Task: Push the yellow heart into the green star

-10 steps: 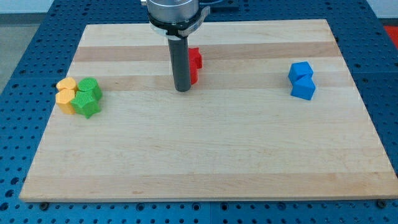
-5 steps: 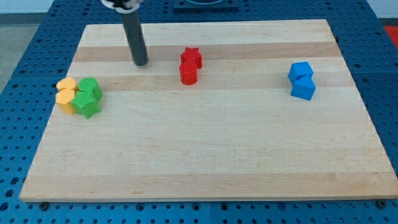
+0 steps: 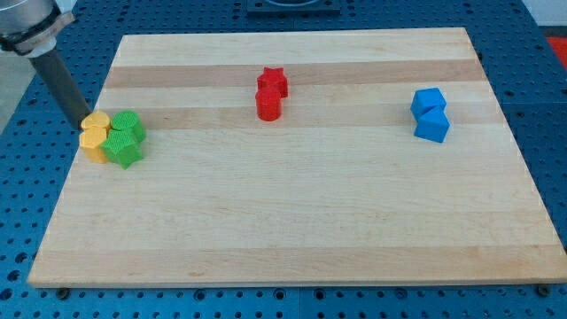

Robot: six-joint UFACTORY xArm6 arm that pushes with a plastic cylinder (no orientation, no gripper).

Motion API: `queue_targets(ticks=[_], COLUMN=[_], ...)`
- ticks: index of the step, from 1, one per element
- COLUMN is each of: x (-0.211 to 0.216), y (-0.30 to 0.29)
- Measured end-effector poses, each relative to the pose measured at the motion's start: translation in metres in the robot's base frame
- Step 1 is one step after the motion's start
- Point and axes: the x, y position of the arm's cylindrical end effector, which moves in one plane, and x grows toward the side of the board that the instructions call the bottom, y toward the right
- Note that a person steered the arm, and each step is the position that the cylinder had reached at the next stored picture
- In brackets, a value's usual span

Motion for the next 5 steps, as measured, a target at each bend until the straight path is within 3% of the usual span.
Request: queue_targets(ticks=[2,5], x=[0.023,0.024], y=[0.020,0.119])
